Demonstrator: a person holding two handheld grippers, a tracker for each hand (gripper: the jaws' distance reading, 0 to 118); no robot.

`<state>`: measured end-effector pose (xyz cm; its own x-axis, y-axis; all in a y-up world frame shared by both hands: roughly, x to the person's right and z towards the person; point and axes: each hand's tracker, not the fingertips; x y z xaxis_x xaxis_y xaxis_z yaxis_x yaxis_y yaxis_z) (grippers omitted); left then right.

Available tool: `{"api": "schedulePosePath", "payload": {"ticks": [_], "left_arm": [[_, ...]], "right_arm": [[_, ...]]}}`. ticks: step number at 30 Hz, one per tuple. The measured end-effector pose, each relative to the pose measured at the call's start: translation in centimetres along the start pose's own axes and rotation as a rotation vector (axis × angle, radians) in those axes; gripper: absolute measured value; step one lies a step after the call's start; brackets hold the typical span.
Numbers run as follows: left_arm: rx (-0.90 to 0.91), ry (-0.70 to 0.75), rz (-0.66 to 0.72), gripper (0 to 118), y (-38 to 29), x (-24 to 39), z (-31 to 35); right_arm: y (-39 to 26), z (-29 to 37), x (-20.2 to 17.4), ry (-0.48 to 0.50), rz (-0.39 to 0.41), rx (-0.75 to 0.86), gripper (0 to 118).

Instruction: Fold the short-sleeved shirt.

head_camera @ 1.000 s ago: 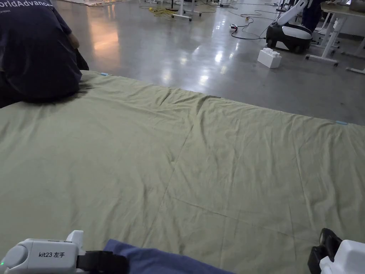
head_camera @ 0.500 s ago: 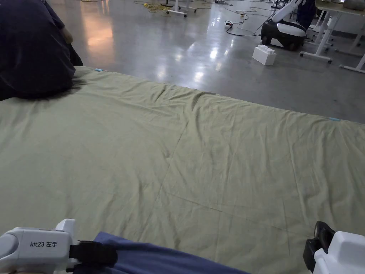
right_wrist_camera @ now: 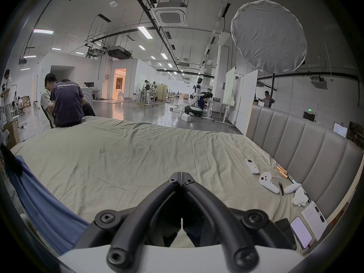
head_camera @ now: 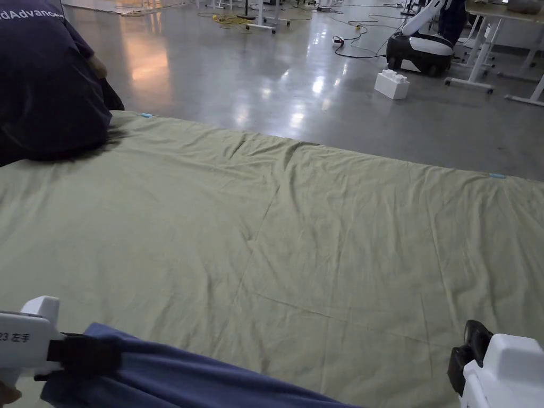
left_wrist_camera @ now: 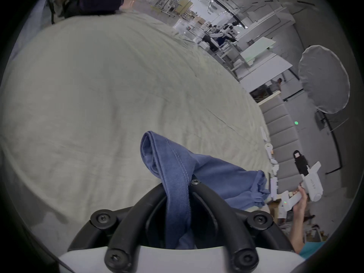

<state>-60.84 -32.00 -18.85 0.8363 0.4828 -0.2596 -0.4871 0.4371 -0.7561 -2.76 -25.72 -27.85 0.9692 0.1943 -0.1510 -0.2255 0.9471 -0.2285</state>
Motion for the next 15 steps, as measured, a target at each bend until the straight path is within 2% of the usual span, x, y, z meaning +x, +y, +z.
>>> {"api": "schedulePosePath", "payload": {"ticks": [4,10,15], "left_arm": [[-0.006,0.097,-0.027,8,-0.3,2.7,2.8],[-0.018,0.056,-0.022,8,-1.2,6.0,2.7],[-0.006,-0.119,-0.010,8,-1.9,9.5,2.3]], "right_arm": [[0.0,0.0,-0.2,0.012,-0.008,0.005,0],[0.0,-0.1,-0.4,0.028,-0.020,0.008,0],[-0.3,-0.1,-0.1,0.029,-0.029,0.006,0]]}}
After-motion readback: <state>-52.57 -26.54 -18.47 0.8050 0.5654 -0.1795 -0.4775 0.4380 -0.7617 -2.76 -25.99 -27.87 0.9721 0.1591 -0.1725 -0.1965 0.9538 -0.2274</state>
